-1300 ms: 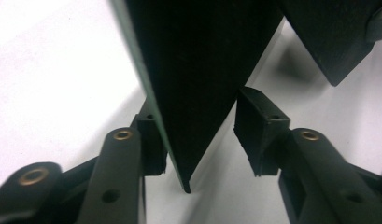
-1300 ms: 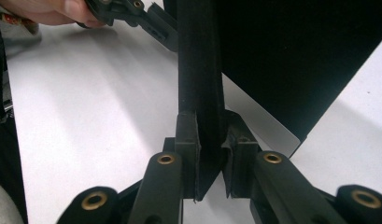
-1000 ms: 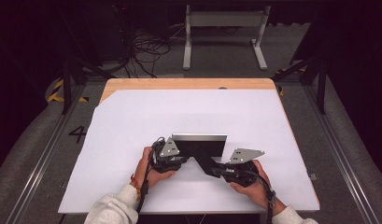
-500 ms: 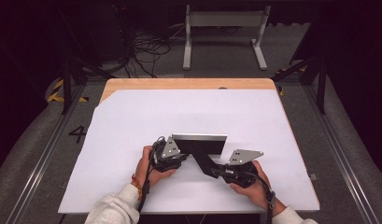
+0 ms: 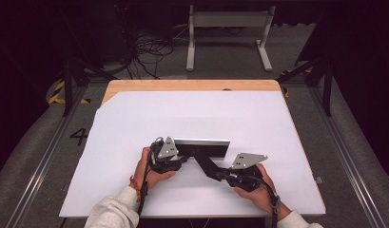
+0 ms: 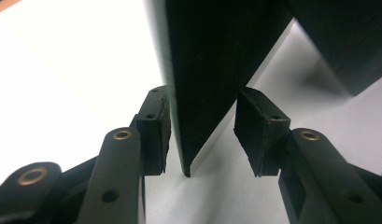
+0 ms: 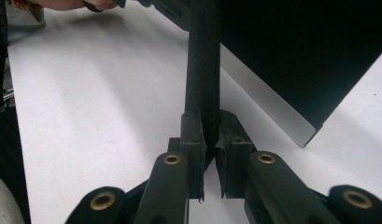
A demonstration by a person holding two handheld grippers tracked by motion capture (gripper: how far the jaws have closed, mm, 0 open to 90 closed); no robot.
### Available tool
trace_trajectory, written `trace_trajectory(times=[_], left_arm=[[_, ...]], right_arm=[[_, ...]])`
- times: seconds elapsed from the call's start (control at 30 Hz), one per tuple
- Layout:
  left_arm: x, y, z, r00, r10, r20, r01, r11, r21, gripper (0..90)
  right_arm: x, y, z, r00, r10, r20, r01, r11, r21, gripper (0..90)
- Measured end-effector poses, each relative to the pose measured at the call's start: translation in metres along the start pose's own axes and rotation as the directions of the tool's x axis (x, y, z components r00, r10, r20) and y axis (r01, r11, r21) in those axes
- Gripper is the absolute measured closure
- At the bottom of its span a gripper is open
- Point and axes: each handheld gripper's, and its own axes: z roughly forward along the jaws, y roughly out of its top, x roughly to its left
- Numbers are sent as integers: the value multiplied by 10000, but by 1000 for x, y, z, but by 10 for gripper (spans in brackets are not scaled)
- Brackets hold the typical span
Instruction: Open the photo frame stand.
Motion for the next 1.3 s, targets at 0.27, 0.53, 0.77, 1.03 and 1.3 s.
trace_trajectory(times=[0.27, 0.53, 0.77, 1.03, 1.3], left_arm=[[-1, 3, -11, 9997, 89, 230, -80, 9992, -383, 582], [-1, 3, -15, 9991, 250, 353, -236, 9989, -417, 663], [-5, 3, -14, 9995, 289, 92, -286, 9989, -381, 669], [-11, 4, -13, 9986, 411, -319, -419, 9988, -243, 666], [-13, 5, -13, 9980, 461, -434, -467, 9988, -149, 667]], right_arm=[[0, 2, -5, 10000, 17, 35, -17, 9998, -216, 850], [0, 2, -7, 10000, 4, 7, -3, 9997, -253, 858], [0, 3, -11, 10000, -22, -54, 20, 9996, -291, 850], [0, 1, -8, 9998, 8, -180, -10, 10000, -88, 863], [4, 2, -9, 9997, -177, -145, 177, 9998, 9, 867]])
